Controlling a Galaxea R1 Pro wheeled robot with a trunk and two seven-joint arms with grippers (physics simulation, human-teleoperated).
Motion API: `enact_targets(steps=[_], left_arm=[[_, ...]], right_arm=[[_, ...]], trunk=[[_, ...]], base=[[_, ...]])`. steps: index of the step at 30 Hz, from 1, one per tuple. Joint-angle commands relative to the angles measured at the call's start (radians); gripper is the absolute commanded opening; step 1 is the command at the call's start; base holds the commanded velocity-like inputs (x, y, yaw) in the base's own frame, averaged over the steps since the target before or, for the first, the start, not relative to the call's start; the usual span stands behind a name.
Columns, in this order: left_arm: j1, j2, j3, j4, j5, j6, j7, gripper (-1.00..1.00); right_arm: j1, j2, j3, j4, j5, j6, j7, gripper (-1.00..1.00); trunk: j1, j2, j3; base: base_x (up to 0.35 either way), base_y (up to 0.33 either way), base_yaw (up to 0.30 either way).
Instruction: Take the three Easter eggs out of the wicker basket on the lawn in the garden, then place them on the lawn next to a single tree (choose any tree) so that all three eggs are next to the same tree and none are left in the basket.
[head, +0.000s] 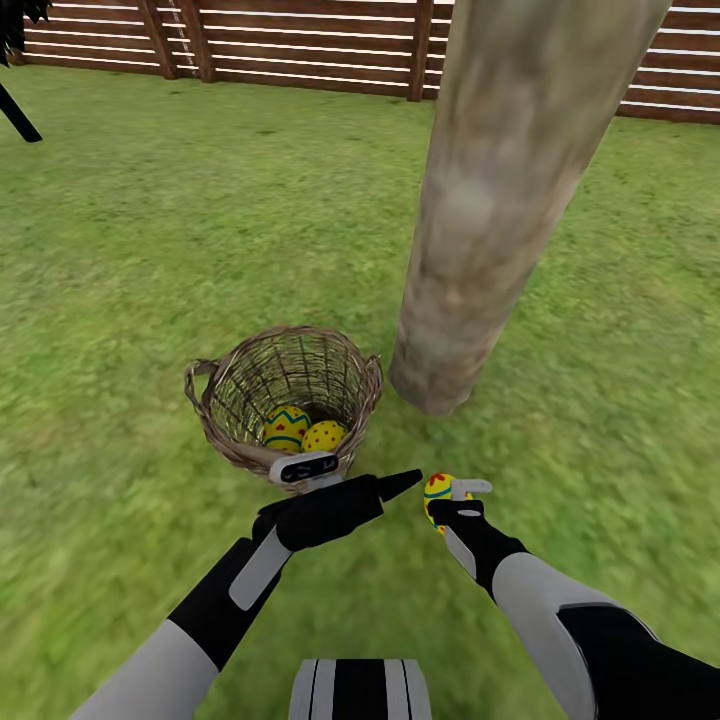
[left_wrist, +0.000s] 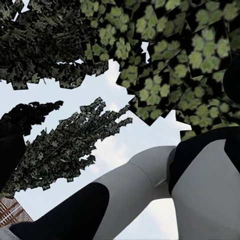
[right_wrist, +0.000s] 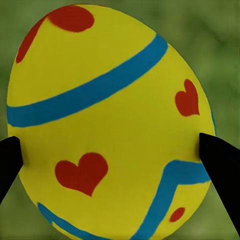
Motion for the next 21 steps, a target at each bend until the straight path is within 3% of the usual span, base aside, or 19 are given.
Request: enact_targets(steps=[1,15,21], left_arm=[[-0.001,0.000,-0.002,0.001,0.005,0.010,-0.003,1.00],[0.000,0.002,-0.002,0.010,0.005,0.008,0.025,1.00],[0.021,0.000,-0.002,0.007,0.005,0.009,0.026,1.00]], right_arm=[[0.001,0.000,-0.004,0.051,-0.013,0.006,0.016,1.00],[0.001,-0.006,-0.004,0.051,-0.013,0.006,0.025,1.00],[0.001,0.003,0.001,0.051,-0.011,0.006,0.026,1.00]], trunk=[[0.001,0.000,-0.001],[0.001,0.000,-0.001],[0.001,0.000,-0.001]], base=[[0.000,0.000,0.000],[0.000,0.000,0.000],[0.000,0.000,0.000]])
